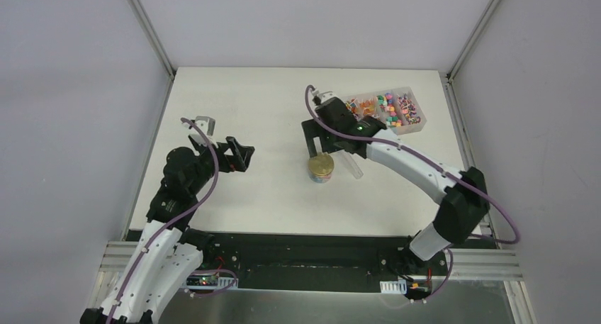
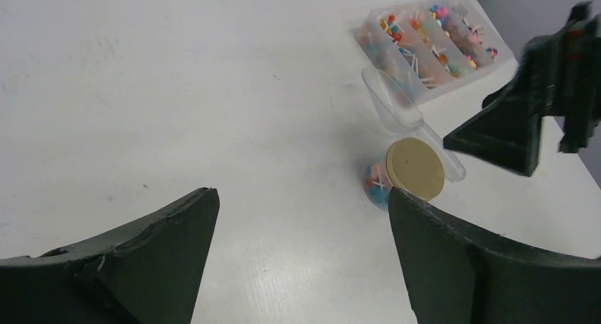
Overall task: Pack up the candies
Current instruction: Close the bottle lid on the packing bottle.
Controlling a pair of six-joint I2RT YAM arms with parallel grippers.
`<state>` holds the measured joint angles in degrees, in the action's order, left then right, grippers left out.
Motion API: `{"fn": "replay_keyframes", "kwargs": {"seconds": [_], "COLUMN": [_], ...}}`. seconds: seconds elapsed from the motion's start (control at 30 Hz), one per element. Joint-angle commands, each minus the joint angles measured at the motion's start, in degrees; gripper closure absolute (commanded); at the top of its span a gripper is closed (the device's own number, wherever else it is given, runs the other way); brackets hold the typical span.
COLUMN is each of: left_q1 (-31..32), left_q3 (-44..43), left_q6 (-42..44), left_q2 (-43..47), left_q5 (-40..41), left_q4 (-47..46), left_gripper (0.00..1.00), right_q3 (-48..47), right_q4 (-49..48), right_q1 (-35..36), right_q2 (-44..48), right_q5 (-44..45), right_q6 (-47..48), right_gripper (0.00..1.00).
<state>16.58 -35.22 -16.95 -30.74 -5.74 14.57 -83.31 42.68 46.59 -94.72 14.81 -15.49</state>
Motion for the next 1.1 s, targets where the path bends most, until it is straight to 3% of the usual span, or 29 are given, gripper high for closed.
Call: {"fn": "replay_keyframes", "kwargs": {"seconds": [0.0, 0.13, 0.27, 0.37, 0.47, 0.5, 0.63, 0.73, 1.07], "left_q1": [0.61, 0.6, 0.77, 2.43, 4.78, 5.38, 7.64, 8.96, 11.81], "left_q3": [-2.89, -5.94, -7.02, -5.75, -4.51, -4.31, -5.06, -5.88, -6.49], "left_q6": [-4.08, -8.49, -14.11, -17.66, -19.45, -19.84, -21.11, -21.81, -24.11], "left_q2": [-6.81, -16.18, -23.83, -27.89, -31.22, -32.46, -38.74, -43.14, -54.53], "left_q5": [-9.29, -17.94, -26.01, -27.08, -25.08, -25.07, -26.11, -26.27, -27.17], "left_q4": [-1.56, -2.82, -8.13, -13.7, -18.29, -19.57, -23.83, -26.87, -36.93], "left_gripper": [0.08, 0.12, 0.15, 0.19, 0.22, 0.22, 0.3, 0.34, 0.41], "right_q3": [9.85, 18.63, 28.82, 32.94, 35.28, 36.09, 38.55, 39.31, 39.92], "right_q4": [-13.64, -21.44, -31.58, -36.65, -38.9, -40.1, -44.21, -46.08, -49.29], "right_q1": [-2.79, -4.92, -7.02, -8.96, -10.94, -11.75, -15.1, -16.42, -18.3], "right_q2": [11.33, 17.63, 22.26, 22.68, 22.3, 22.3, 21.93, 20.86, 15.71], "right_q5": [-5.28, -10.02, -19.9, -26.4, -27.91, -30.16, -31.57, -37.99, -43.19], "right_q6": [-0.3, -2.55, -5.82, -8.2, -8.66, -8.64, -8.63, -8.95, -8.56], "right_gripper": [0.03, 0.16, 0.46, 0.68, 0.76, 0.83, 0.84, 0.85, 0.85]}}
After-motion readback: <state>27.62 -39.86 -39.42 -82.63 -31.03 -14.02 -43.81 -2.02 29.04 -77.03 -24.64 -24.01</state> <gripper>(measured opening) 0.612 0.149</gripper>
